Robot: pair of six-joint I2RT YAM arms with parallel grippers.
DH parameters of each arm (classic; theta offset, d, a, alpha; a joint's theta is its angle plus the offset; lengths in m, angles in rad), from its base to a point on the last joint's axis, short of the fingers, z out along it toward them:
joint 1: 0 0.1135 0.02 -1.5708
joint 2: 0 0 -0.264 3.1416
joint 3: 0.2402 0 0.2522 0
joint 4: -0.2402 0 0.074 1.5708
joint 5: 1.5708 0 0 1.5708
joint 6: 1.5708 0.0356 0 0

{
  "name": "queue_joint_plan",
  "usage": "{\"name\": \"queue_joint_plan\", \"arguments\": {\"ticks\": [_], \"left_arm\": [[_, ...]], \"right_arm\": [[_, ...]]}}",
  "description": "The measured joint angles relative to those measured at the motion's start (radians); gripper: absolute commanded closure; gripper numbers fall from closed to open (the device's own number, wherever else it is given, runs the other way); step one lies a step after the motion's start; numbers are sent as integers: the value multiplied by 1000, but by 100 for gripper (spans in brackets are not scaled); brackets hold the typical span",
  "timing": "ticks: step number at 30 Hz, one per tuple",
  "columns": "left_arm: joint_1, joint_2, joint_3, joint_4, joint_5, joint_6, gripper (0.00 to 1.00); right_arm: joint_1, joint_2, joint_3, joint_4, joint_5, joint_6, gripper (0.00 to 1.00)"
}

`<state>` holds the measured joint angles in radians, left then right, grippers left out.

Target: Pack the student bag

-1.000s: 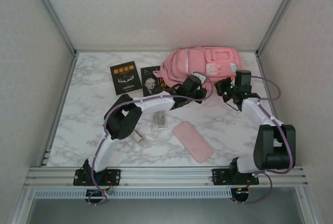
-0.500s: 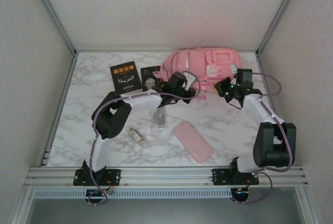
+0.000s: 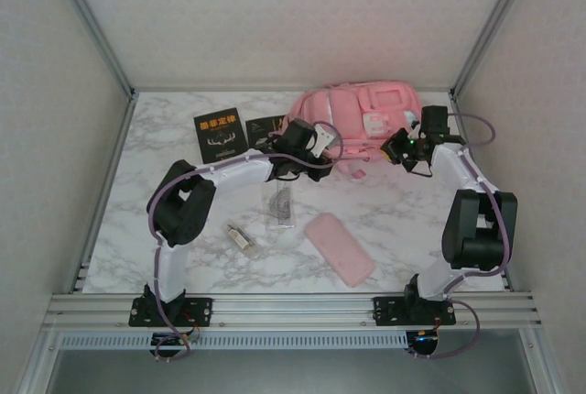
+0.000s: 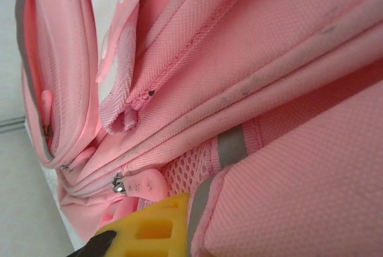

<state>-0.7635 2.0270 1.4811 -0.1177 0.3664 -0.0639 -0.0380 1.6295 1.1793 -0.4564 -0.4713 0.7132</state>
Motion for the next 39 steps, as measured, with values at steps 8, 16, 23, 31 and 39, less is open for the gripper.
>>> {"name": "queue_joint_plan", "arguments": {"ticks": [8, 16, 23, 31, 39], "left_arm": [[-50, 35, 153, -125, 49, -125, 100], [-57, 77, 263, -218, 83, -204, 100], [-67, 78, 263, -287, 106, -201, 100], [-86, 78, 263, -351, 91, -183, 100], [-85, 78, 271, -443, -7, -130, 100]], "right_arm": [[-20, -76, -60, 26, 6, 16, 15], [18, -337, -303, 74, -19, 145, 15], [112, -334, -408, 271, -9, 357, 16], [177, -149, -421, 542, 56, 543, 68], [212, -150, -444, 542, 114, 534, 100]]}}
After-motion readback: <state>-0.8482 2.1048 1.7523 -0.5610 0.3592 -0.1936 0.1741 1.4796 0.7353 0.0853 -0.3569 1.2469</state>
